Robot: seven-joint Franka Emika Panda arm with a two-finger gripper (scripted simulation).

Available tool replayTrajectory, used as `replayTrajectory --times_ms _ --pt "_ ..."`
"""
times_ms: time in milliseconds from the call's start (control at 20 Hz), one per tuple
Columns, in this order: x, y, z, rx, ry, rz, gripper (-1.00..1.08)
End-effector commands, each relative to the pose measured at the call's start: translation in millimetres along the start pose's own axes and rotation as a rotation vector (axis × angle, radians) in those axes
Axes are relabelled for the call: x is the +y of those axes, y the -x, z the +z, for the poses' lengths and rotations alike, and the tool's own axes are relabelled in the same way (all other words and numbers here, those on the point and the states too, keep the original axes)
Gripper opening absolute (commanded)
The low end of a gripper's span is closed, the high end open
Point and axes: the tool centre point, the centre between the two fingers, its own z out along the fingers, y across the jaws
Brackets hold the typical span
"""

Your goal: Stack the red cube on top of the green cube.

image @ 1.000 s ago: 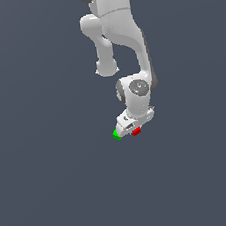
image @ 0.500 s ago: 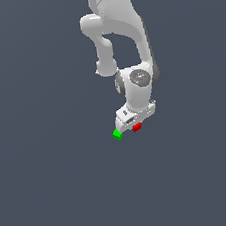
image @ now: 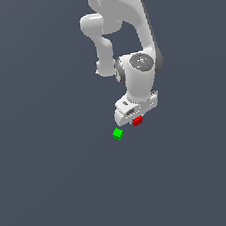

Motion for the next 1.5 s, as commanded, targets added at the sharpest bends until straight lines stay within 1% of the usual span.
replayTrajectory --times_ms 0,200,350,500,850,1000,1200,1250,1450 --pt "0 0 -5 -0.001 -0.001 0.000 -1.00" --pt "2 0 -3 0.000 0.000 0.000 -1.00" --pt "9 3 2 0.000 0.000 0.000 -1.00" --pt "24 8 12 0.000 0.000 0.000 -1.00" --pt "71 23 42 -0.001 0.001 0.000 -1.00" --pt "83 26 50 -0.001 0.001 0.000 -1.00" --pt "88 26 53 -0.001 0.000 0.000 -1.00" --pt "88 26 53 -0.001 0.000 0.000 1.00" --pt "88 26 53 -0.001 0.000 0.000 1.00"
